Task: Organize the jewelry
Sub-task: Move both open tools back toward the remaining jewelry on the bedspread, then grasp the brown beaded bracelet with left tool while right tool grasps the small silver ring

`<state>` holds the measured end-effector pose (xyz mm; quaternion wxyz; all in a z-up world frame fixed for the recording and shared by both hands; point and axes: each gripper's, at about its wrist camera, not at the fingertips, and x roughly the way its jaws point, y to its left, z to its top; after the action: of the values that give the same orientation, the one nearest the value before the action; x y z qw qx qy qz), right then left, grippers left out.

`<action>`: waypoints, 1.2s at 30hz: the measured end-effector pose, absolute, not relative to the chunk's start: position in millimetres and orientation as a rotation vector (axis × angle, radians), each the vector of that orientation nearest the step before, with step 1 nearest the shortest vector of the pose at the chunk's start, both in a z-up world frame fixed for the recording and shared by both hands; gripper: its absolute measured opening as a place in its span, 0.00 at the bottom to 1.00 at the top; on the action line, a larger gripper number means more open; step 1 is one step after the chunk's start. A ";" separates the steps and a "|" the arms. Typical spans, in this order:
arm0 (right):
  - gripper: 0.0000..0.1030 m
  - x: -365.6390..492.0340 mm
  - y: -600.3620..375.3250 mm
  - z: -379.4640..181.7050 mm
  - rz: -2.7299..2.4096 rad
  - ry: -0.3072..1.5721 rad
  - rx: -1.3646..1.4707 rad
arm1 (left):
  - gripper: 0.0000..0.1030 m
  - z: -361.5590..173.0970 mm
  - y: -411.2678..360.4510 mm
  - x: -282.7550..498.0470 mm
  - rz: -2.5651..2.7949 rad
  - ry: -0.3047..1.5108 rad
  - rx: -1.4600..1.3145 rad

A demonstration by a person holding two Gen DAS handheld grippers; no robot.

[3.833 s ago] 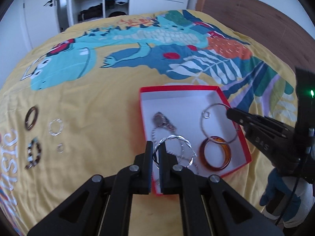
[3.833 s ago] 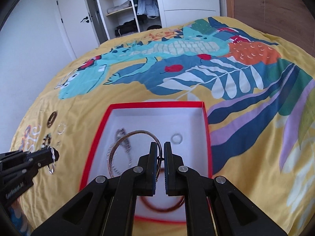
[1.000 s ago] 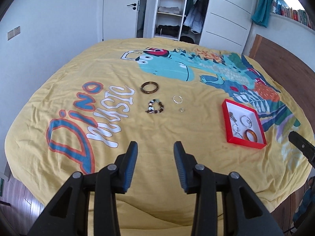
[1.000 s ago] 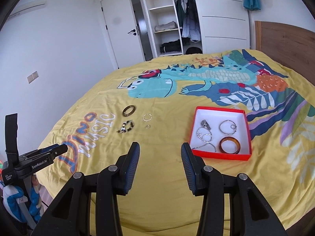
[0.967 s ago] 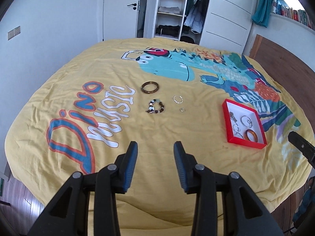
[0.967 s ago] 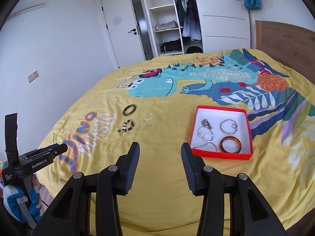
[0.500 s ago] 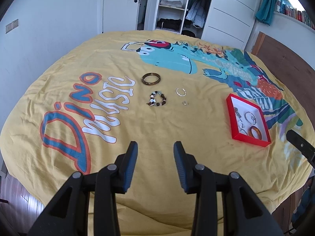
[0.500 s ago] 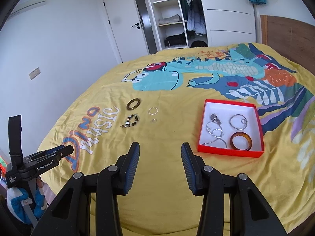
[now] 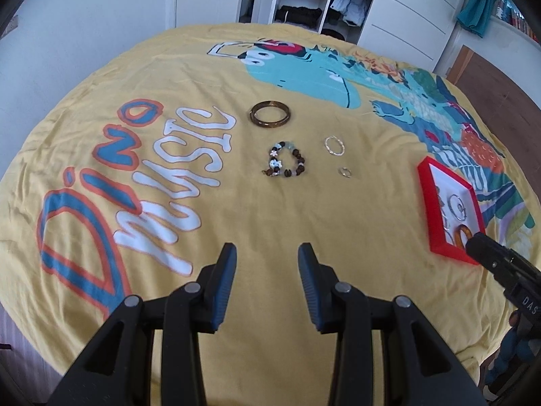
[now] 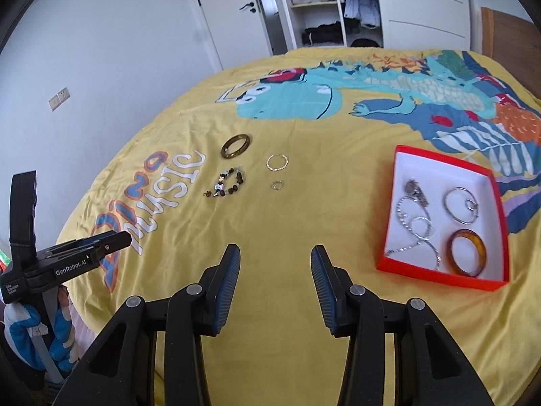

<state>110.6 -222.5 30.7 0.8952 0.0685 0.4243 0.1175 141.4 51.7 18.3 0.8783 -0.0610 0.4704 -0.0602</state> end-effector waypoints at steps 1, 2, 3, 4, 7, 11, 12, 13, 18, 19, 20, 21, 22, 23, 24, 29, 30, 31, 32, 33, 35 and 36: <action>0.42 121.5 -219.6 24.4 0.250 0.891 0.136 | 0.35 15.4 51.8 149.5 -0.129 0.986 -0.130; 0.42 127.6 -218.5 20.8 0.253 0.898 0.132 | 0.35 11.1 51.3 161.3 -0.134 0.992 -0.134; 0.42 137.3 -216.4 15.1 0.260 0.908 0.126 | 0.35 8.5 50.8 169.0 -0.138 0.997 -0.138; 0.42 145.2 -213.9 10.1 0.264 0.917 0.123 | 0.35 4.8 49.9 179.9 -0.145 1.002 -0.143; 0.42 173.2 -208.0 -7.2 0.277 0.945 0.114 | 0.35 -5.7 45.7 209.8 -0.156 1.015 -0.138; 0.42 207.1 -202.3 -26.5 0.291 0.971 0.110 | 0.35 -19.9 39.9 246.6 -0.167 1.032 -0.132; 0.42 213.5 -201.4 -29.8 0.294 0.975 0.109 | 0.35 -24.3 38.4 256.2 -0.172 1.035 -0.131; 0.42 221.8 -199.5 -34.7 0.299 0.980 0.108 | 0.35 -27.9 37.3 263.6 -0.175 1.039 -0.132; 0.42 252.6 -190.9 -52.6 0.316 0.996 0.092 | 0.35 -48.6 31.8 297.2 -0.204 1.063 -0.143; 0.42 258.9 -188.5 -57.0 0.319 1.001 0.087 | 0.35 -52.5 31.0 302.0 -0.207 1.068 -0.143; 0.42 264.0 -187.2 -60.5 0.320 1.004 0.085 | 0.35 -56.5 29.9 306.9 -0.209 1.072 -0.140; 0.42 268.0 -185.6 -63.3 0.321 1.006 0.083 | 0.35 -61.1 29.0 311.9 -0.210 1.077 -0.136; 0.42 272.2 -183.8 -66.2 0.322 1.007 0.081 | 0.35 -64.8 28.5 316.0 -0.211 1.083 -0.136; 0.42 278.4 -181.6 -70.4 0.321 1.011 0.076 | 0.35 -69.1 28.5 319.7 -0.210 1.090 -0.137; 0.41 282.0 -180.4 -73.3 0.320 1.014 0.071 | 0.35 -74.4 29.0 323.7 -0.209 1.098 -0.140; 0.35 298.5 -173.9 -87.3 0.316 1.026 0.057 | 0.35 -88.4 30.4 332.3 -0.209 1.106 -0.134; 0.34 300.8 -172.7 -89.1 0.314 1.026 0.056 | 0.35 -90.3 29.4 333.6 -0.209 1.106 -0.126; 0.33 302.7 -171.7 -90.7 0.314 1.027 0.055 | 0.35 -91.0 28.7 334.2 -0.207 1.104 -0.119; 0.33 304.8 -170.5 -92.2 0.315 1.027 0.054 | 0.34 -91.6 26.8 335.0 -0.204 1.100 -0.108; 0.33 306.6 -169.4 -93.4 0.315 1.026 0.054 | 0.34 -92.2 24.9 335.9 -0.202 1.097 -0.097; 0.33 309.4 -167.5 -95.5 0.313 1.023 0.053 | 0.31 -93.2 21.9 337.5 -0.198 1.091 -0.079; 0.31 309.4 -166.5 -95.8 0.313 1.022 0.052 | 0.29 -93.6 20.3 337.8 -0.195 1.086 -0.068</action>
<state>309.4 -166.5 -95.8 0.8603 0.0247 0.4870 0.1490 337.8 20.3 -93.6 0.8512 -0.0324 0.5157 -0.0925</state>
